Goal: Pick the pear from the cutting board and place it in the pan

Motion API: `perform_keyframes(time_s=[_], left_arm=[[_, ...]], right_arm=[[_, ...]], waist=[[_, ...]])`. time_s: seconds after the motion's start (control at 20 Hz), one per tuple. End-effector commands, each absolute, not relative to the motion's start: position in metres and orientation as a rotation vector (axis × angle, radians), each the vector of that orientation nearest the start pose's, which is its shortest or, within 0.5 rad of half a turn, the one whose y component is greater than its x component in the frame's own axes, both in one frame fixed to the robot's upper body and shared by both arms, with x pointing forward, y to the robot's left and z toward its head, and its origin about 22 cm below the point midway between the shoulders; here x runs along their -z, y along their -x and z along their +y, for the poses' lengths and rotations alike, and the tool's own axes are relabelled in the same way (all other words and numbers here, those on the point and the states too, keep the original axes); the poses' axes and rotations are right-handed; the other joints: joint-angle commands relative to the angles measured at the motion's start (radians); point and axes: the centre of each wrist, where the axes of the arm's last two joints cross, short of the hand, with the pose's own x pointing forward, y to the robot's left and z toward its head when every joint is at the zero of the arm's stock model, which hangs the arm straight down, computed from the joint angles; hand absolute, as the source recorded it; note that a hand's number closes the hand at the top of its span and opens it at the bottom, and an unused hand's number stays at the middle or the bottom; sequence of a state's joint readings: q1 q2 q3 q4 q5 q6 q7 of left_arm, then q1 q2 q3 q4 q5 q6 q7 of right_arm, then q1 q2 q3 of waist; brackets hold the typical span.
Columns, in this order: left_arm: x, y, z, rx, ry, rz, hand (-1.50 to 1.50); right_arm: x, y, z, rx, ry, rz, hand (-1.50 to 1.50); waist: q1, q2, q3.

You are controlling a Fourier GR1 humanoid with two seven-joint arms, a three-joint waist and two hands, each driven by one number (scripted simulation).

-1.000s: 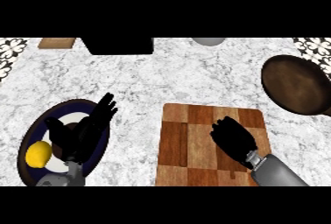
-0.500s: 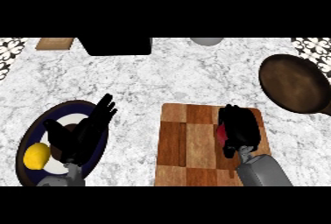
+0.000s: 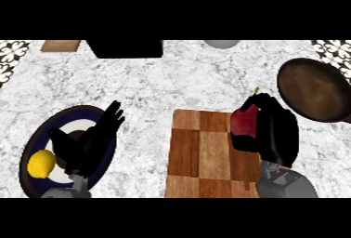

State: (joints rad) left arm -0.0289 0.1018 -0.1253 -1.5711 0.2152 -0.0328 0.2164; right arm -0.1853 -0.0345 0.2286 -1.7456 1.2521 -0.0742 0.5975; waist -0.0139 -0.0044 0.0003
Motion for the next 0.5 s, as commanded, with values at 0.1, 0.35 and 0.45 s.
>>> perform_keyframes(time_s=[0.1, 0.35, 0.45], left_arm=[[-0.018, -0.26, 0.222, 0.083, 0.212, -1.357, 0.0], [-0.024, -0.258, 0.209, 0.085, 0.235, -1.368, 0.0], [-0.012, -0.258, 0.21, 0.079, 0.213, -1.357, 0.0]], right_arm=[[-0.089, -0.243, -0.182, -0.332, 1.101, -1.479, 1.5], [-0.075, -0.286, -0.237, -0.239, 1.039, -1.475, 1.5], [-0.052, -0.291, -0.251, -0.287, 1.132, -1.44, 1.5]], waist=[[0.007, 0.004, 0.0], [0.018, 0.006, 0.0], [0.018, 0.006, 0.0]])
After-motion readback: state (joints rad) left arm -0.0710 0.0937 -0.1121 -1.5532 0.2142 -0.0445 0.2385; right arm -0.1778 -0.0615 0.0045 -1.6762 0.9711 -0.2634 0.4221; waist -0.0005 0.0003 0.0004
